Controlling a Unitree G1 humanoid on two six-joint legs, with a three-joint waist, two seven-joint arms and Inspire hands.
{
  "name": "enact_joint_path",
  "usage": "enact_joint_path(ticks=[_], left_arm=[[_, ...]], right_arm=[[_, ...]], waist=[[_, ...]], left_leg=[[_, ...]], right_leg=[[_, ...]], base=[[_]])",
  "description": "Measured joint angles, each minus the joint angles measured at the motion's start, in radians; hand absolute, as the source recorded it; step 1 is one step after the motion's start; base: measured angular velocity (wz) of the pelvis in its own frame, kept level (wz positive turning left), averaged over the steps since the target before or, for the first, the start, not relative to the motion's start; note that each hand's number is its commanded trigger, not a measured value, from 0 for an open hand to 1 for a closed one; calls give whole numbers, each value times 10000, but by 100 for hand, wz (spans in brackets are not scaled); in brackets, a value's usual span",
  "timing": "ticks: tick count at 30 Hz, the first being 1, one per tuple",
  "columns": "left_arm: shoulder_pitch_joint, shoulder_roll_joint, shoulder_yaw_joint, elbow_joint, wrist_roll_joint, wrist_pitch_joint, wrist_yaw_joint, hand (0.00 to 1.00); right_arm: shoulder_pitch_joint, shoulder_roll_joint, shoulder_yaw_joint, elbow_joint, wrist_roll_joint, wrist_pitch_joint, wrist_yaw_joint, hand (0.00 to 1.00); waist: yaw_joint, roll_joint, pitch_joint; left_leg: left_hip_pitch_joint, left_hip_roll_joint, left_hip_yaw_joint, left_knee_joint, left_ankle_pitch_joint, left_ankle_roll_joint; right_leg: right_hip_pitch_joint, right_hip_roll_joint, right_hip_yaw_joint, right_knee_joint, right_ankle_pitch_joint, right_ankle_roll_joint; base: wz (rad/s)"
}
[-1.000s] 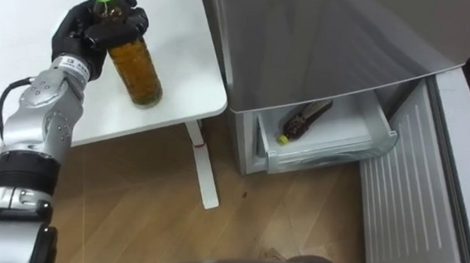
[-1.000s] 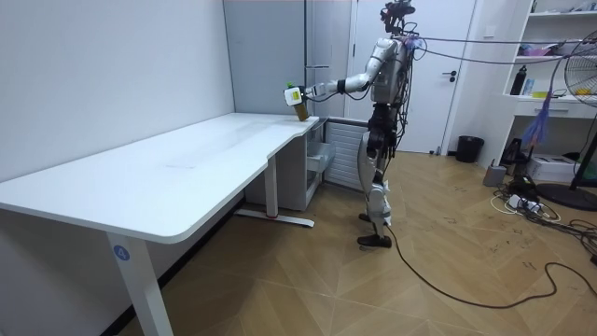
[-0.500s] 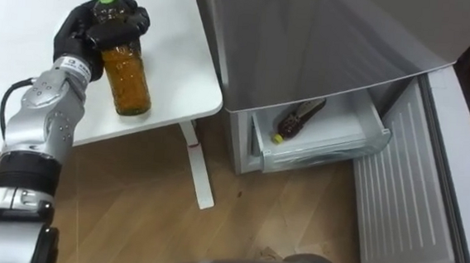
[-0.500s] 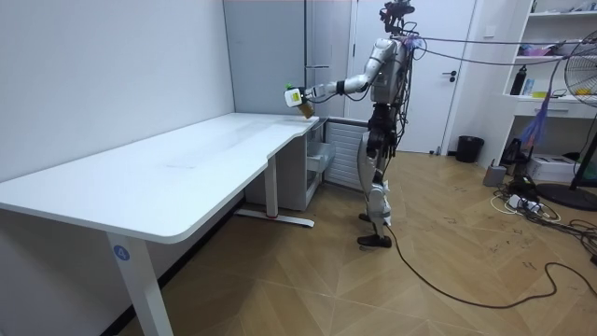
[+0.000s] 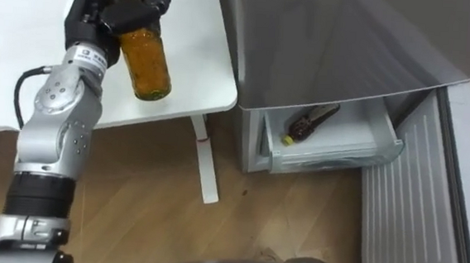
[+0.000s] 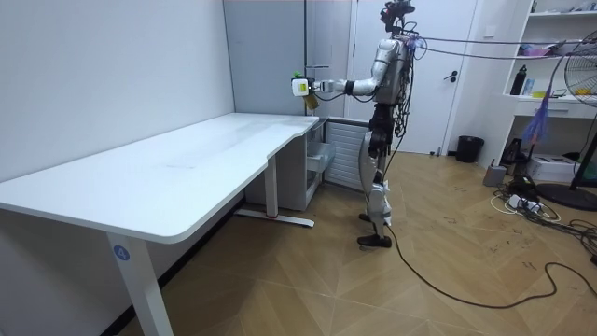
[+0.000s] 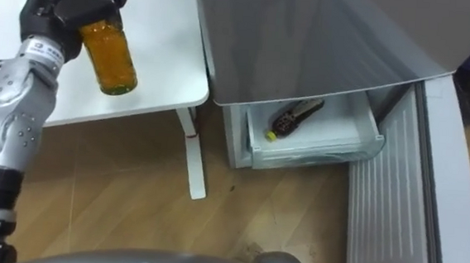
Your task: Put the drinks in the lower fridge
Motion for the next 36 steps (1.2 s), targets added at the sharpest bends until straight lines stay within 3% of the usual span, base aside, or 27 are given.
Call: enact_joint_path(ticks=[5, 7, 14, 21, 25, 29, 34, 36], left_arm=[[130, -97, 0, -175, -2, 0, -21, 100], [191, -253, -1, -192, -16, -1, -27, 100], [1349, -820, -294, -1114, -447, 14, -263, 100], [1422, -1284, -877, -1137, -830, 3, -712, 100], [1824, -1292, -1380, -1136, -1269, -19, -874, 100], [2171, -1273, -2197, -1128, -2011, -18, -1028, 100], [2720, -1199, -2507, -1111, -2020, -19, -1354, 100], [2901, -1019, -2706, -1059, -2018, -19, -1368, 100]], right_arm=[[-214, 46, 385, 16, -5, 7, -78, 0], [-307, 50, 614, -47, -20, 60, -61, 0], [-442, 110, 1336, -714, 463, -29, -368, 0], [-448, 63, 1669, -1500, 435, -56, -486, 0], [-454, 84, 1775, -2255, 795, -308, -296, 0], [-491, 245, 2485, -3658, 1424, -694, 34, 0], [-529, 485, 2938, -4428, 1504, -704, 767, 0], [-531, 489, 3033, -4646, 1504, -705, 1104, 0]], waist=[[233, -7, 9], [430, 28, -5], [785, -25, 12], [1216, -184, -9], [1224, -285, 27], [1223, -392, 77], [1221, -515, 78], [1207, -572, 74]], left_leg=[[-24, -15, -259, 126, 0, 0], [-116, -17, -319, 175, 0, -1], [-363, -40, -673, 276, 4, -8], [-577, -53, -765, 331, 4, -8], [-421, -49, -740, 300, 4, -8], [-347, -44, -705, 298, 3, -9], [-284, -44, -542, 309, 1, -11], [-268, -44, -496, 308, 1, -11]], right_leg=[[190, -22, -291, -156, -17, -8], [203, -20, -315, -147, -32, -8], [279, -53, -733, -301, -32, -20], [150, -64, -815, -306, -32, -21], [267, -61, -797, -321, -32, -21], [316, -61, -796, -319, -32, -21], [276, -61, -660, -312, -56, -23], [304, -60, -598, -283, -55, -23]], base=[[20], [10], [16], [5], [-4], [0], [-5], [-5]])
